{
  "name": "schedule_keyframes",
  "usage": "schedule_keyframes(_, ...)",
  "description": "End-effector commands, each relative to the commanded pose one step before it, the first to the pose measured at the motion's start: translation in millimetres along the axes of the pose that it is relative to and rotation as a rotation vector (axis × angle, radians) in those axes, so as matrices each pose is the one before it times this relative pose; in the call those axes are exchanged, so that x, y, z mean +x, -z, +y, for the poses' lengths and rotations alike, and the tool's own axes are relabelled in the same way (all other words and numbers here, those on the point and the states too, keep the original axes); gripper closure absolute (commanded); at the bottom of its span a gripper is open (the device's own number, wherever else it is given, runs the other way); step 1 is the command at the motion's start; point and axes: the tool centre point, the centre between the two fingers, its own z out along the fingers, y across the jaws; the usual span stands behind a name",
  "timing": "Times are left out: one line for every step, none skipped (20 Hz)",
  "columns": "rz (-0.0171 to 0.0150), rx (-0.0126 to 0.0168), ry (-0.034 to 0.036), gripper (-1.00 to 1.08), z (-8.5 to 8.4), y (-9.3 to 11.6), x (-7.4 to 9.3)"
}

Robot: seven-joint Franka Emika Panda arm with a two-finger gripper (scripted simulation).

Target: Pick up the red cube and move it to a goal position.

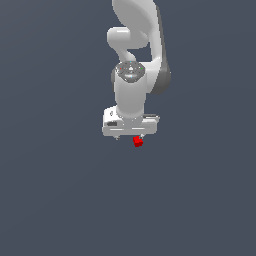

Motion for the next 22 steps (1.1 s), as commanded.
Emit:
schedule_keyframes(0.0,0.0,0.0,-0.92,0.01,0.0,0.0)
schedule_keyframes(0.0,0.0,0.0,-0.92,0.05,-0.24,-0.12)
schedule_keyframes(0.00007,0.0,0.00097,-0.92,-0.44,-0.68,-0.34)
schedule_keyframes(0.00008,0.00002,0.00119,-0.92,-0.46,-1.15,-0.57)
schedule_keyframes(0.00011,0.00003,0.00169,-0.92,-0.65,-1.61,-0.79)
schedule_keyframes(0.00015,0.00004,0.00218,-0.92,-0.84,-2.08,-1.02)
schedule_keyframes(0.00017,0.00005,0.00258,-0.92,-0.98,-2.54,-1.25)
schedule_keyframes(0.00021,0.00007,0.00316,-0.92,-1.22,-3.0,-1.48)
schedule_keyframes(0.00024,0.00008,0.00358,-0.92,-1.37,-3.47,-1.71)
schedule_keyframes(0.00027,0.00009,0.00407,-0.92,-1.57,-3.93,-1.93)
schedule_keyframes(0.00031,0.00011,0.00457,-0.92,-1.76,-4.4,-2.16)
schedule_keyframes(0.00034,0.00012,0.00506,-0.92,-1.95,-4.87,-2.38)
schedule_keyframes(0.00037,0.00013,0.00555,-0.92,-2.14,-5.34,-2.6)
schedule_keyframes(0.00041,0.00014,0.006,-0.92,-2.31,-5.82,-2.82)
schedule_keyframes(0.00044,0.00016,0.0065,-0.92,-2.5,-6.29,-3.03)
schedule_keyframes(0.00047,0.00016,0.00696,-0.92,-2.67,-6.78,-3.24)
schedule_keyframes(0.0005,0.00017,0.00748,-0.92,-2.88,-7.27,-3.44)
schedule_keyframes(0.00054,0.00019,0.00794,-0.92,-3.05,-7.75,-3.65)
schedule_keyframes(0.00056,0.00021,0.00826,-0.92,-3.17,-8.09,-3.79)
schedule_keyframes(0.00054,0.00022,0.00794,-0.92,-3.05,-7.76,-3.63)
schedule_keyframes(0.00051,0.00021,0.00748,-0.92,-2.87,-7.34,-3.4)
schedule_keyframes(0.00047,0.00017,0.00704,-0.92,-2.69,-6.95,-3.16)
